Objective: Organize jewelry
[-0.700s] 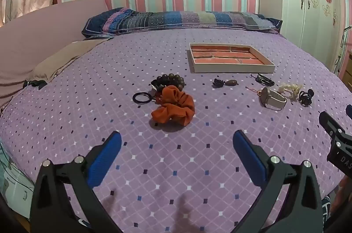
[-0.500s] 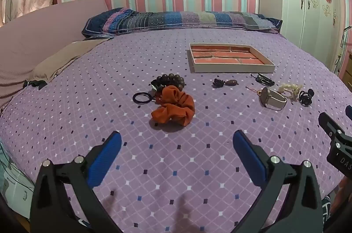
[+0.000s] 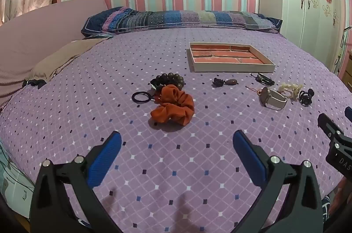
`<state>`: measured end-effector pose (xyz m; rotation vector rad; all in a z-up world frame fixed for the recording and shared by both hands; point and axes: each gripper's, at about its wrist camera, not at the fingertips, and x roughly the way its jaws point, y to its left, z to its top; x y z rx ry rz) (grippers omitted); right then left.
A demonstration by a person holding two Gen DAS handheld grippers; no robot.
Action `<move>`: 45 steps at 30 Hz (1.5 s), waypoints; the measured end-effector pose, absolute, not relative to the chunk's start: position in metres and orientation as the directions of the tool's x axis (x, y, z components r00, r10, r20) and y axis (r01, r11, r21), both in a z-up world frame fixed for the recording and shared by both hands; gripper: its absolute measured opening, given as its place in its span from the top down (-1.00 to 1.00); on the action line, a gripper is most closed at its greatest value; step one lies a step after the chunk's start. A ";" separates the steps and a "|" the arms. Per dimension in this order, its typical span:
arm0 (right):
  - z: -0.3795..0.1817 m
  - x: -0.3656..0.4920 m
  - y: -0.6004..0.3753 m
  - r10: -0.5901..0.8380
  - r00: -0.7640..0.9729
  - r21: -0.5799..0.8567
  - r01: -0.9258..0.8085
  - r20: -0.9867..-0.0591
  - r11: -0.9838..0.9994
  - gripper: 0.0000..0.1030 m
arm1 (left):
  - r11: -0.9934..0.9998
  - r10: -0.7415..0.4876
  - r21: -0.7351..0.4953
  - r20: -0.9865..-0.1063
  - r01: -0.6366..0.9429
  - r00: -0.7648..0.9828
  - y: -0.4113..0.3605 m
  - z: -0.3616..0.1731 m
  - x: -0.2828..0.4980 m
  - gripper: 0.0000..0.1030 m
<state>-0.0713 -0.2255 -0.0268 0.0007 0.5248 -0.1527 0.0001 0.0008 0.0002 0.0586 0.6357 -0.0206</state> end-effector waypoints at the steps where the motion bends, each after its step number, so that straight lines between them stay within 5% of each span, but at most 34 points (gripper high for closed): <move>1: -0.027 -0.071 -0.225 -0.145 0.855 -0.039 0.145 -0.499 0.989 -0.92 | 0.998 -0.002 0.048 -0.594 0.038 0.804 0.001 0.000 0.000 -0.92; 45: -0.026 -0.069 -0.227 -0.144 0.853 -0.037 0.145 -0.501 0.989 -0.92 | 0.998 0.005 0.051 -0.592 0.031 0.806 0.002 -0.001 0.004 -0.92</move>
